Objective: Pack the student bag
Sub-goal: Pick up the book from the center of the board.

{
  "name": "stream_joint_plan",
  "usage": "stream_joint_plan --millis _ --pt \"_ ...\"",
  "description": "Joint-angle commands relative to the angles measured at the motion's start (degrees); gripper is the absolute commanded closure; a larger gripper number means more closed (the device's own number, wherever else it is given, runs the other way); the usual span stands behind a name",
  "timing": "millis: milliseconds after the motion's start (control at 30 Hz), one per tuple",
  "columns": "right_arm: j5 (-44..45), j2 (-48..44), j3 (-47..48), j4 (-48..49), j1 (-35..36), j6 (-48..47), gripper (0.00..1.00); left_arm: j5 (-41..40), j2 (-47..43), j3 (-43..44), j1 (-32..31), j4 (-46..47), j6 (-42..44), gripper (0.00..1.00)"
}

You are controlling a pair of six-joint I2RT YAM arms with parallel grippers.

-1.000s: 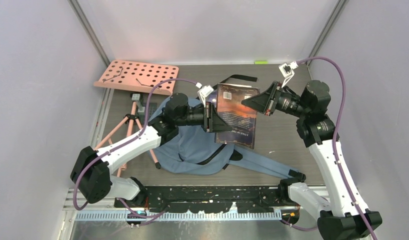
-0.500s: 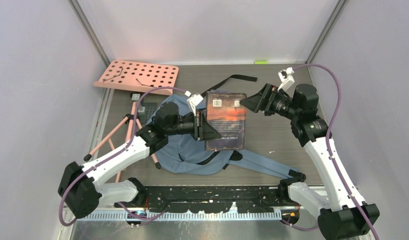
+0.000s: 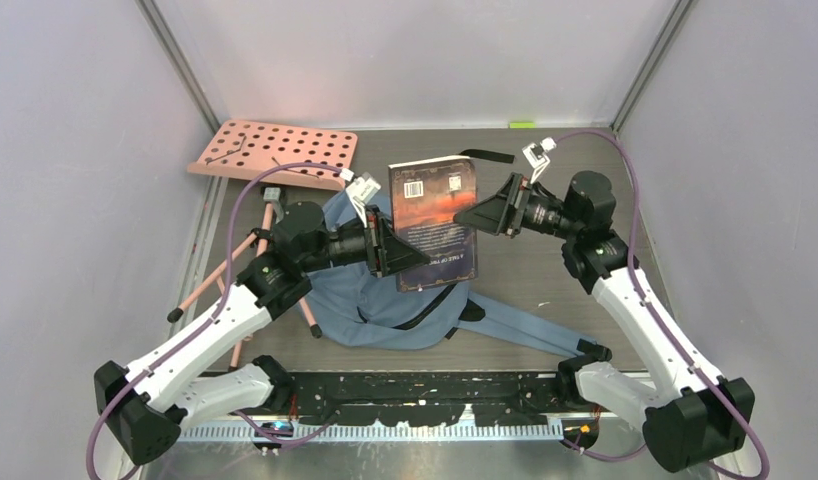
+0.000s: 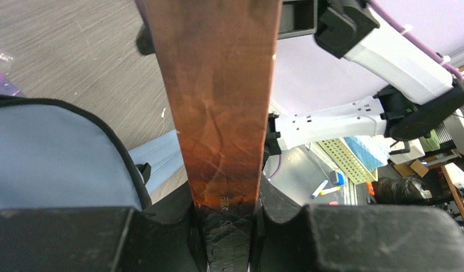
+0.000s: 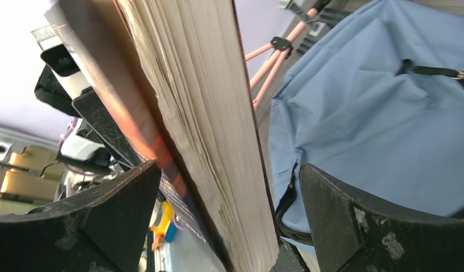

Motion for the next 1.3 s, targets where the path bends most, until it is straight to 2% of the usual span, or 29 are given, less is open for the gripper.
stream_joint_plan --millis 0,267,500,867,1100,1267 --pt "-4.3 3.5 2.6 8.0 3.3 2.9 0.02 4.6 -3.3 6.0 0.2 9.6 1.7 1.00" --pt "-4.0 7.1 6.1 6.0 8.7 -0.1 0.02 8.2 -5.1 7.6 0.2 12.6 1.7 1.00" --pt "0.5 9.4 6.9 -4.0 8.9 -6.5 0.02 7.8 -7.0 9.6 0.2 8.4 4.7 1.00" --pt "-6.9 11.2 7.1 0.6 9.4 -1.2 0.02 6.4 -9.3 11.6 0.2 4.9 9.7 1.00" --pt "-7.9 11.6 10.2 3.3 17.1 -0.6 0.02 8.1 -6.4 10.5 0.1 13.3 5.5 1.00" --pt "-4.0 10.4 10.6 3.1 18.4 -3.2 0.02 8.3 -5.9 10.3 0.2 14.3 5.3 1.00"
